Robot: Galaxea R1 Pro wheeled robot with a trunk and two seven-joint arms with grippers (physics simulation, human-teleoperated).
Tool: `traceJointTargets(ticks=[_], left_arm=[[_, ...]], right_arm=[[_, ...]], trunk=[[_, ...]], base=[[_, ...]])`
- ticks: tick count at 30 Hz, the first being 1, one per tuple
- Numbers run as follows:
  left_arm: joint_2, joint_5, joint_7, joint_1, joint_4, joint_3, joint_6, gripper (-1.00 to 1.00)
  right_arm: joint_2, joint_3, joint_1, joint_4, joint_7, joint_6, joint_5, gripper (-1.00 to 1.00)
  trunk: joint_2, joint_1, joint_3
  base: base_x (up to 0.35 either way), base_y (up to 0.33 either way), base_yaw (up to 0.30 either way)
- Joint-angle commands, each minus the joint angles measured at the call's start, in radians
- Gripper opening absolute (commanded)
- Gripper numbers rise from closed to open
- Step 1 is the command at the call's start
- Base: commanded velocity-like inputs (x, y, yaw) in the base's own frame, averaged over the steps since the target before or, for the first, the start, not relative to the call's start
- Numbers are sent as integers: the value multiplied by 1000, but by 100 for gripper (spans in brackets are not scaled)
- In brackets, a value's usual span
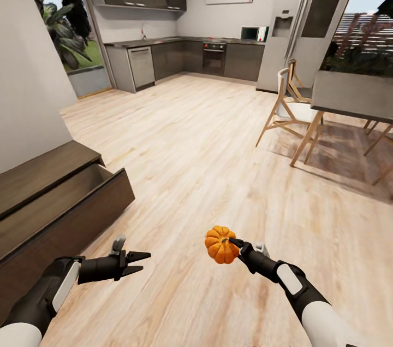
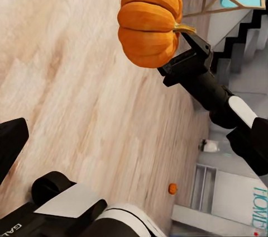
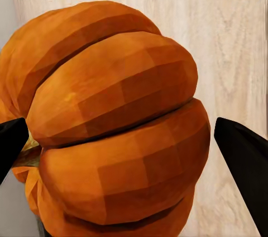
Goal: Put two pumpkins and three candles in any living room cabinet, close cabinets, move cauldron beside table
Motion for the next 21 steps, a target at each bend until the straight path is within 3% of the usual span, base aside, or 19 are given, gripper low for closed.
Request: traceJointTargets(ticks=[1, 21], left_arm=[[0, -1, -4, 0, 0, 1, 4, 100], [1, 0, -5, 0, 0, 1, 4, 100]], right_arm=[[4, -7, -1, 0, 2, 10, -9, -100], [7, -7, 1, 0, 2, -18, -11, -100]], trunk=[[7, -4, 3], [147, -81, 78]], base=[[0, 0, -288], [0, 0, -288]])
